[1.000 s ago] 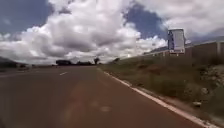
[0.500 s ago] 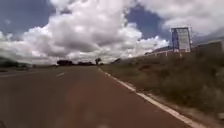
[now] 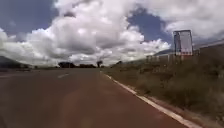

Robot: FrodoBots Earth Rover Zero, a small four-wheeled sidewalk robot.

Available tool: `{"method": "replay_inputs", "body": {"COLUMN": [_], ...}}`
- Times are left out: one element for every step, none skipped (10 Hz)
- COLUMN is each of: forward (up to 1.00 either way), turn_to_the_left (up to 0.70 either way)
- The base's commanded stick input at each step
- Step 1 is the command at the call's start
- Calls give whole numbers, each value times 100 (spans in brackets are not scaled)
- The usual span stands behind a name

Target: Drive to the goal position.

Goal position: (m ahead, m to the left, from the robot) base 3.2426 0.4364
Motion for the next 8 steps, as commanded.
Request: {"method": "replay_inputs", "body": {"forward": [100, 100, 100, 100, 100, 100, 100, 100], "turn_to_the_left": [0, 0, 0, 11, 32, 34, 24, 15]}}
